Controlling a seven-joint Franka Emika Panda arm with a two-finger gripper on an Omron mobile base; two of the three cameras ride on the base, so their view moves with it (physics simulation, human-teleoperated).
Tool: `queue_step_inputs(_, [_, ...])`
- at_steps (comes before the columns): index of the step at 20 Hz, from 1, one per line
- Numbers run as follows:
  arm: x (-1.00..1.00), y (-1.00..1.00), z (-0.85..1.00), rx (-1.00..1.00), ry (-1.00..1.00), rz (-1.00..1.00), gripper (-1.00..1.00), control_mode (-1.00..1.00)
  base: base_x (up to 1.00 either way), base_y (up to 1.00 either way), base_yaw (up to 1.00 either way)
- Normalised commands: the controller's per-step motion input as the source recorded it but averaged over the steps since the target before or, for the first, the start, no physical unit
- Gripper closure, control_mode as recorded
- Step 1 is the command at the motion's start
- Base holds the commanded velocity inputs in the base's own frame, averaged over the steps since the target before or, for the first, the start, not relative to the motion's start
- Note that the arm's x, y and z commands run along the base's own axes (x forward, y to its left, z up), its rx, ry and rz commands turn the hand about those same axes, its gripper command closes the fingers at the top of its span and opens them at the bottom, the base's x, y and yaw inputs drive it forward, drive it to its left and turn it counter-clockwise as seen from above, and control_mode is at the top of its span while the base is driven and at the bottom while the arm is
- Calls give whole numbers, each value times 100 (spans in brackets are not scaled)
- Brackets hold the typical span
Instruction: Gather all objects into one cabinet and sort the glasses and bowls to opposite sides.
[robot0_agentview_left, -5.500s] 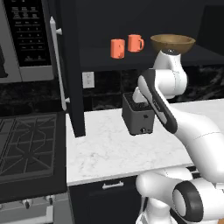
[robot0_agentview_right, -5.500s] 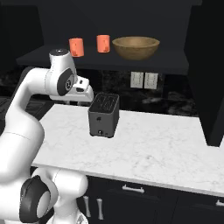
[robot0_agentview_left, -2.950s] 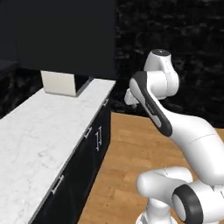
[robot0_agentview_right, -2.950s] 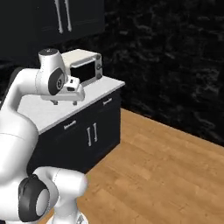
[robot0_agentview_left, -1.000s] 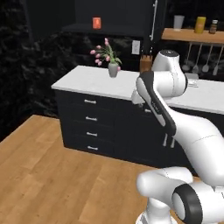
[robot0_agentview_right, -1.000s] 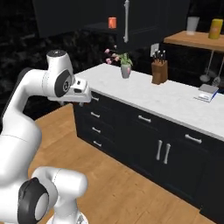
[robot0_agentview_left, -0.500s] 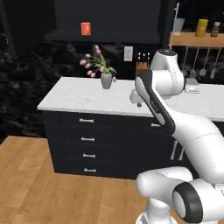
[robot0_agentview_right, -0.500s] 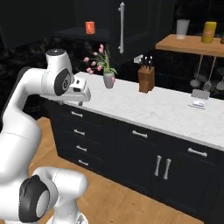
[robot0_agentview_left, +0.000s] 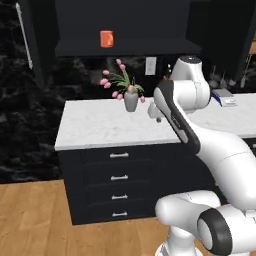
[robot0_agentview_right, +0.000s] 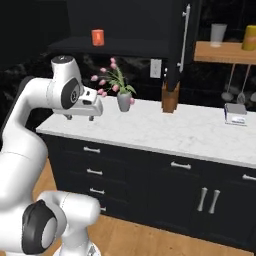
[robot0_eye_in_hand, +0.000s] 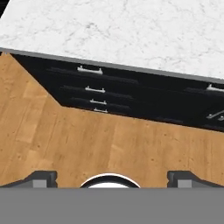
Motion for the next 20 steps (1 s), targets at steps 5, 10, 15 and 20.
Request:
queue_step_inputs(5, [0, 0, 0, 0, 0, 0, -100, 100, 47, 36, -28])
queue_step_inputs(10, [0, 0, 0, 0, 0, 0, -100, 100, 54, 18, -13])
queue_step_inputs(15, [0, 0, 0, 0, 0, 0, -100, 100, 95, 30, -14])
queue_step_inputs(20, [0, 0, 0, 0, 0, 0, -100, 100, 89, 37, -14])
